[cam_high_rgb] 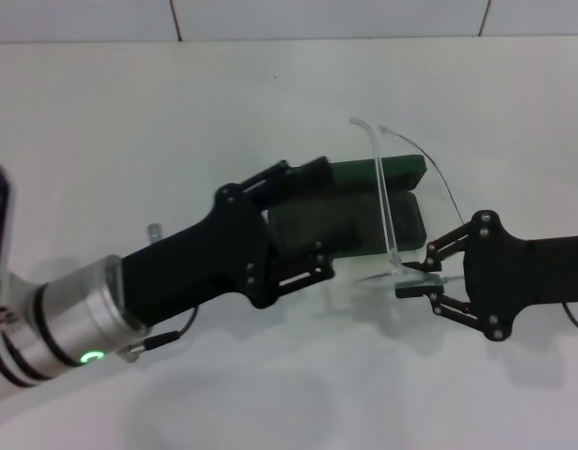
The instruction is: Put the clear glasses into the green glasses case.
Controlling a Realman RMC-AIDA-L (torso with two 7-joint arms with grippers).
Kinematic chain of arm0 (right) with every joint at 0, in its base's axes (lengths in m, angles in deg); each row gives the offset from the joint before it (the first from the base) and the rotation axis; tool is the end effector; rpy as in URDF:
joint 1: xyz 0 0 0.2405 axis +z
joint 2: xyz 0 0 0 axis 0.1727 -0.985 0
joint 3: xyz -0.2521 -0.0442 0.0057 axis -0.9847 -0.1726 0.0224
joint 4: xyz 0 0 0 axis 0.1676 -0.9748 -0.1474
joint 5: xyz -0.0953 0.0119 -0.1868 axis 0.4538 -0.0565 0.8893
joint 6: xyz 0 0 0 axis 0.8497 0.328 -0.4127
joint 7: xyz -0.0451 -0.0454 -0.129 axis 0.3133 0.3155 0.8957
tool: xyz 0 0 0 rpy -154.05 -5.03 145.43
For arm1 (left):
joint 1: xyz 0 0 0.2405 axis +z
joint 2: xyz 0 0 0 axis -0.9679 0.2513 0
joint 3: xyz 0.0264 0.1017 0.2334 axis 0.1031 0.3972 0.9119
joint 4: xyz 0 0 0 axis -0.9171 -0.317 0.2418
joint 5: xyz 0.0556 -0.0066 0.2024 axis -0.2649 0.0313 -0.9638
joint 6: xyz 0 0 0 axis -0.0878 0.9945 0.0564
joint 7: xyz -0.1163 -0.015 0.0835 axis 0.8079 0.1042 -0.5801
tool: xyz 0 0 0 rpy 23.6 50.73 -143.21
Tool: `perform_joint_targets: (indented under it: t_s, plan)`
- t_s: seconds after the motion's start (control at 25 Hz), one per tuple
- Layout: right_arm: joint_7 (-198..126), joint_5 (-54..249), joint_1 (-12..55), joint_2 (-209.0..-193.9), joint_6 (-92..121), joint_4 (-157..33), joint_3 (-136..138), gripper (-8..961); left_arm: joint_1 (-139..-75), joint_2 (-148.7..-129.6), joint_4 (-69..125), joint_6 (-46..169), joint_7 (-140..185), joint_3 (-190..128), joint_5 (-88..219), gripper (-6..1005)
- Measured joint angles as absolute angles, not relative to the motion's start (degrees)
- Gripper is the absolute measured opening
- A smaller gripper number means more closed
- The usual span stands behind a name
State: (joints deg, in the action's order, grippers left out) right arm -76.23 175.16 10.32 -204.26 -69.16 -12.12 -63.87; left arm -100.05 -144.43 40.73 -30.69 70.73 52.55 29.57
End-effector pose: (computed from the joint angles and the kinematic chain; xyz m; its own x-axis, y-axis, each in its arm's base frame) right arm 0.2196 0.2914 -0.0039 0.7941 0.4741 -0.3803 0.3771 -0.8751 -0.3033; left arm -0.2187 0.2539 -0.0541 0.4321 0.1194 0.8939 0.3131 -0.9494 -0.0246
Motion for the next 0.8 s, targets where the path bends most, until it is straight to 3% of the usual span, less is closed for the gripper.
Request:
perform_joint_targets:
  t_s: [0.8]
  plan:
    - [-64.0,171.6,11.9,-204.52,-74.7,-19.2,-64.3,120,-102.5,-144.20,43.2,-36.9,67.8,59.3,28.7,725]
